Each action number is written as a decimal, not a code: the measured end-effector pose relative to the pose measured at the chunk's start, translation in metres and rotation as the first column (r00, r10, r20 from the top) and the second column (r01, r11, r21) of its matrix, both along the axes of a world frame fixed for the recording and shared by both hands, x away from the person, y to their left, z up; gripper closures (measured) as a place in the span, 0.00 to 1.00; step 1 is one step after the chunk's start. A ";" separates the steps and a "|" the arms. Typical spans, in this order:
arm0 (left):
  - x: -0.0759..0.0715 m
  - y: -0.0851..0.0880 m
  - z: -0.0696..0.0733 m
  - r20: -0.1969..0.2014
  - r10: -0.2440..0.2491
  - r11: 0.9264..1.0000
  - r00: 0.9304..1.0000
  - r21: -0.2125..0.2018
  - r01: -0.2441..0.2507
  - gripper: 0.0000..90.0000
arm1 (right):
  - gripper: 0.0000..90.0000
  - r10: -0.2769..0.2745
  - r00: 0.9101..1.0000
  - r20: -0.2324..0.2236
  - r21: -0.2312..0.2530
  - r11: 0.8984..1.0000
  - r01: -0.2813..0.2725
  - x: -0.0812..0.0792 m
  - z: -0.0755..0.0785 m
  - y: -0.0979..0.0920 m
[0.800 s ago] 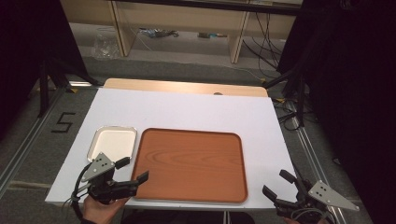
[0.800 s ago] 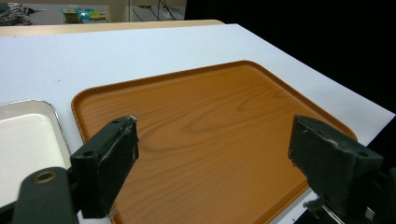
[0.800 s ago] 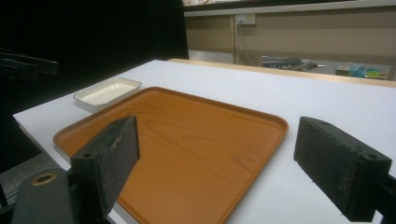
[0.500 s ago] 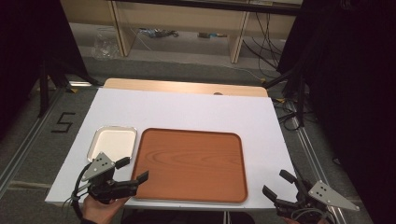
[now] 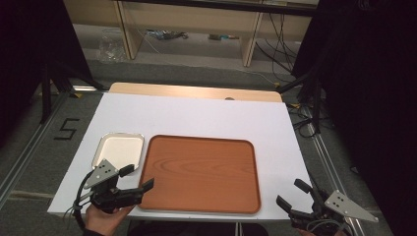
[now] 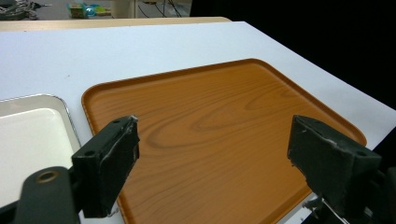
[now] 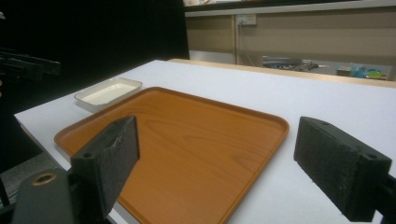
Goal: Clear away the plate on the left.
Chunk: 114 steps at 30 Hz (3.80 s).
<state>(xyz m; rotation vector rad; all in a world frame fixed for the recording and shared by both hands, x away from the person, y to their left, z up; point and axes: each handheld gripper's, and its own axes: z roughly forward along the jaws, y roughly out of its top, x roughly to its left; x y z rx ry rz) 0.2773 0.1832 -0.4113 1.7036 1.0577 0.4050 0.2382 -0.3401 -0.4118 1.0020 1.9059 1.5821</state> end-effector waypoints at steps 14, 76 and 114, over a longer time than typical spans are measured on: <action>0.009 0.010 -0.003 -0.022 0.035 0.999 0.999 0.012 -0.035 0.19 | 0.17 0.004 1.000 -0.030 0.025 1.000 -0.003 -0.001 0.000 0.002; 0.086 0.095 -0.034 -0.235 0.305 0.952 0.923 0.105 -0.288 0.28 | 0.17 0.000 1.000 -0.020 -0.008 1.000 0.000 0.000 0.001 0.003; 0.139 0.144 -0.061 -0.343 0.430 0.901 0.835 0.224 -0.371 0.62 | 0.17 0.015 0.999 -0.039 0.036 0.999 -0.013 -0.001 0.000 0.005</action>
